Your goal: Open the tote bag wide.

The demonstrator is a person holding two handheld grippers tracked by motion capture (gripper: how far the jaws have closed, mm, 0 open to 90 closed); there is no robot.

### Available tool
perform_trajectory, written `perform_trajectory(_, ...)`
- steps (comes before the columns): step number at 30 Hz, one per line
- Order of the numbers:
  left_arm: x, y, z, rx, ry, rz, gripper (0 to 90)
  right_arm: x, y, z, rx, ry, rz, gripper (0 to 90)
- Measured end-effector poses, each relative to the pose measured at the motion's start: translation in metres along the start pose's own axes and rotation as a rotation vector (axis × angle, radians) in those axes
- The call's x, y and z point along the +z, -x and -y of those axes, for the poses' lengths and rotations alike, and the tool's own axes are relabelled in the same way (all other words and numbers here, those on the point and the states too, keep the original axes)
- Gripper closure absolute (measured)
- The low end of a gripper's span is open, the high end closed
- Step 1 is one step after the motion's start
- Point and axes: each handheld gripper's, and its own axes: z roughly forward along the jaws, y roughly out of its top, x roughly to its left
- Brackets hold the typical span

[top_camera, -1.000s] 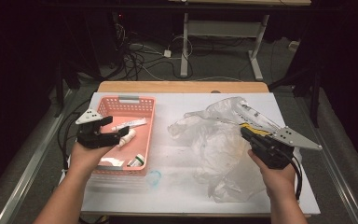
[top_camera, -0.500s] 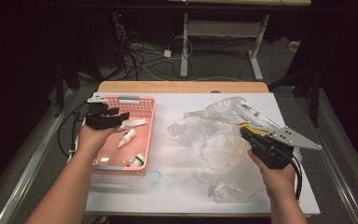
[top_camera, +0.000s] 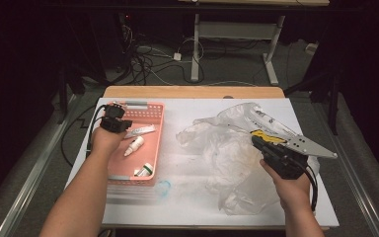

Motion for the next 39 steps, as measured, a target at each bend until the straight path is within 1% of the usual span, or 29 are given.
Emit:
perform_trajectory(3, 0.003, -0.001, -0.001, -0.007, -0.017, -0.015, 88.5, 0.000, -0.001, -0.001, -0.002, 0.001, -0.004, 90.0)
perform_trajectory(8, 0.005, -0.002, -0.003, 0.008, -0.032, -0.046, 88.4, 0.000, -0.001, -0.001, -0.002, 0.002, -0.006, 90.0)
perform_trajectory(10, 0.007, -0.002, -0.002, 0.008, -0.046, -0.053, 88.4, 0.000, -0.001, -0.001, -0.002, 0.002, -0.005, 90.0)
perform_trajectory(13, 0.011, 0.000, -0.001, 0.028, -0.077, -0.074, 88.4, -0.001, -0.001, -0.001, -0.004, 0.001, -0.004, 90.0)
perform_trajectory(15, 0.013, 0.001, 0.000, 0.042, -0.096, -0.077, 88.4, 0.000, -0.001, -0.001, -0.003, 0.000, -0.005, 90.0)
perform_trajectory(17, 0.014, 0.002, 0.001, 0.040, -0.111, -0.072, 88.4, 0.000, -0.001, 0.000, -0.002, -0.001, -0.006, 90.0)
perform_trajectory(18, 0.014, 0.003, 0.001, 0.044, -0.131, -0.070, 88.4, 0.000, -0.001, 0.000, -0.002, -0.002, -0.006, 90.0)
perform_trajectory(19, 0.014, 0.004, 0.001, 0.045, -0.140, -0.064, 88.4, 0.000, -0.001, 0.000, -0.003, -0.001, -0.006, 90.0)
perform_trajectory(20, 0.014, 0.005, 0.002, 0.053, -0.152, -0.058, 88.4, 0.000, -0.001, 0.000, -0.002, -0.001, -0.006, 90.0)
perform_trajectory(22, 0.013, 0.009, 0.003, 0.084, -0.175, -0.053, 88.4, 0.000, -0.001, 0.000, -0.001, 0.000, -0.006, 90.0)
perform_trajectory(25, 0.010, 0.015, 0.006, 0.096, -0.190, -0.035, 88.5, 0.000, -0.001, 0.000, -0.002, -0.001, -0.006, 90.0)
perform_trajectory(27, 0.010, 0.017, 0.008, 0.101, -0.211, -0.029, 88.4, 0.000, -0.001, 0.000, -0.001, 0.001, -0.006, 90.0)
perform_trajectory(28, 0.009, 0.017, 0.009, 0.102, -0.208, -0.028, 88.4, 0.000, -0.001, 0.000, -0.001, 0.000, -0.006, 90.0)
perform_trajectory(30, 0.007, 0.016, 0.010, 0.092, -0.180, -0.019, 88.3, -0.001, -0.002, -0.001, -0.003, 0.001, -0.005, 90.0)
perform_trajectory(31, 0.006, 0.016, 0.009, 0.094, -0.163, -0.010, 87.9, -0.001, -0.002, -0.001, -0.003, 0.003, -0.006, 90.0)
perform_trajectory(33, 0.003, 0.018, 0.007, 0.107, -0.120, 0.028, 81.3, -0.001, -0.001, -0.001, -0.003, 0.003, -0.007, 90.0)
perform_trajectory(34, 0.002, 0.019, 0.007, 0.115, -0.094, 0.039, 76.1, -0.001, -0.001, -0.001, 0.000, 0.001, -0.006, 90.0)
perform_trajectory(35, 0.002, 0.021, 0.005, 0.122, -0.078, 0.040, 68.1, 0.000, -0.001, 0.000, 0.002, 0.001, -0.005, 90.0)
perform_trajectory(36, 0.003, 0.022, 0.005, 0.125, -0.072, 0.048, 59.6, 0.000, -0.001, 0.000, 0.001, 0.000, -0.007, 90.0)
perform_trajectory(37, 0.004, 0.023, 0.004, 0.122, -0.072, 0.062, 53.7, 0.000, -0.001, 0.000, 0.000, -0.001, -0.007, 90.0)
perform_trajectory(38, 0.006, 0.023, 0.003, 0.115, -0.080, 0.072, 48.2, 0.000, -0.001, 0.000, 0.000, 0.000, -0.007, 90.0)
perform_trajectory(39, 0.009, 0.024, 0.003, 0.118, -0.098, 0.071, 41.2, 0.000, -0.001, 0.000, 0.000, 0.000, -0.007, 90.0)
